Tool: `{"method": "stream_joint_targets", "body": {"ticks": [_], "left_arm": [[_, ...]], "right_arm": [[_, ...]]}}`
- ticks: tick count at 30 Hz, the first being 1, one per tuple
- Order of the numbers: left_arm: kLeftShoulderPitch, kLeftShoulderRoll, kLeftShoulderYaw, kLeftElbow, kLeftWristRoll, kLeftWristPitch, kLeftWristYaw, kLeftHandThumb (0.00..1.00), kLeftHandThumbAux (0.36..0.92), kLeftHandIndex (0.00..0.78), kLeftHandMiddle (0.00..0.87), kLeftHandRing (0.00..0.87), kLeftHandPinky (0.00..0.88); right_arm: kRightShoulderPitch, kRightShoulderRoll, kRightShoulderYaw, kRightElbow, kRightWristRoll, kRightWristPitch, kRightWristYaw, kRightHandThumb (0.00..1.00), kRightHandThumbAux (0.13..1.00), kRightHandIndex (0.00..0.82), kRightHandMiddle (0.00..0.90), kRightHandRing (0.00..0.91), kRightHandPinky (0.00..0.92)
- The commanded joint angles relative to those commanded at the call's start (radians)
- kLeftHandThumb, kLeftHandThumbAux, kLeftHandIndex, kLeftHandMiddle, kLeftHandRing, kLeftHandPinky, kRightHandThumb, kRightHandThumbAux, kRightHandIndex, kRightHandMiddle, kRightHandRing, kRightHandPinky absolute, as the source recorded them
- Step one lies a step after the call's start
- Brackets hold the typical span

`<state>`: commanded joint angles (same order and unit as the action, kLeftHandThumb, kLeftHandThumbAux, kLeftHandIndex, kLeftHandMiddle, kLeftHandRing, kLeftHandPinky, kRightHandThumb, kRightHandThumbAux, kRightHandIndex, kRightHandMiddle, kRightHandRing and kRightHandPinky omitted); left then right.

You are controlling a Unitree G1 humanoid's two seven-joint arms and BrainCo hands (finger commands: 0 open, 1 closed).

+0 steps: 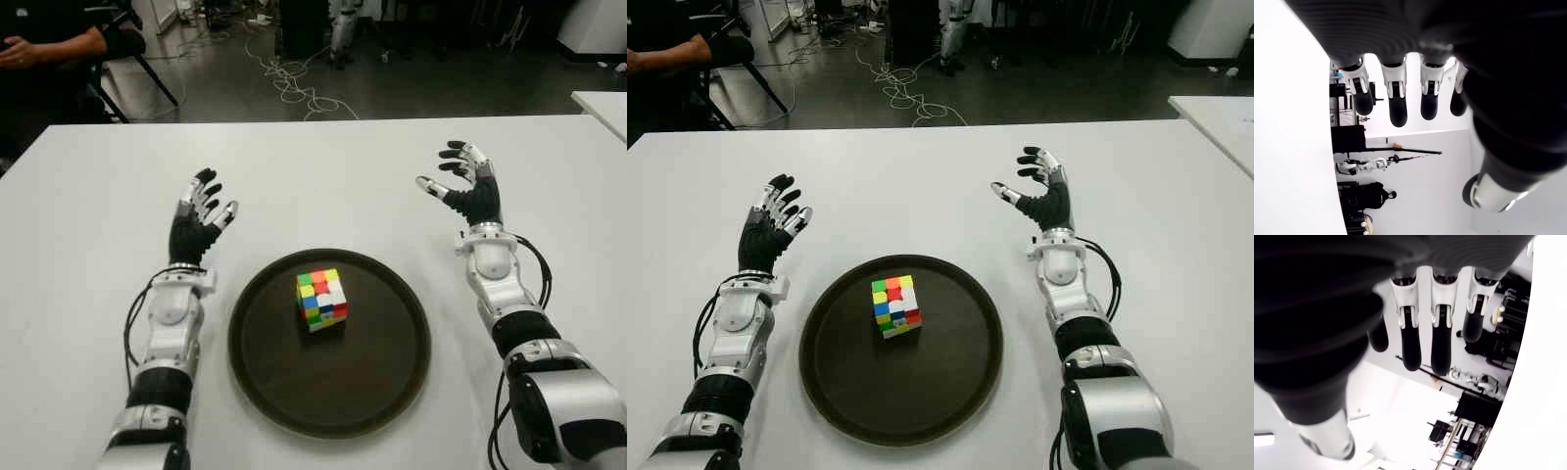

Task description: Pick up the Rubik's Cube and put it in the plate

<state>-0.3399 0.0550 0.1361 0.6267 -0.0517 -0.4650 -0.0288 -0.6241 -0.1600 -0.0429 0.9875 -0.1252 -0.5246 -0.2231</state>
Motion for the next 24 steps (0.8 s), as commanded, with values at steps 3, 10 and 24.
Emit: {"method": "stream_joint_targets", "body": {"ticks": [3, 10, 24], "left_arm": [[0.000, 0.003, 0.000, -0.001, -0.001, 0.004, -0.004, 0.087, 0.758, 0.089, 0.124, 0.102, 0.085], [0.000, 0.002, 0.005, -0.001, -0.010, 0.008, -0.008, 0.086, 0.756, 0.089, 0.124, 0.098, 0.079], [0.004, -0.001, 0.002, -0.009, -0.015, 0.014, -0.007, 0.082, 0.756, 0.082, 0.125, 0.100, 0.078]], "right_arm": [[0.000, 0.005, -0.004, -0.004, 0.006, 0.007, 0.007, 0.167, 0.803, 0.280, 0.354, 0.330, 0.267], [0.002, 0.012, -0.006, -0.009, 0.014, 0.006, 0.022, 0.153, 0.818, 0.300, 0.371, 0.349, 0.276], [0.005, 0.012, 0.000, -0.010, 0.004, 0.001, 0.022, 0.142, 0.810, 0.289, 0.353, 0.332, 0.291]]}}
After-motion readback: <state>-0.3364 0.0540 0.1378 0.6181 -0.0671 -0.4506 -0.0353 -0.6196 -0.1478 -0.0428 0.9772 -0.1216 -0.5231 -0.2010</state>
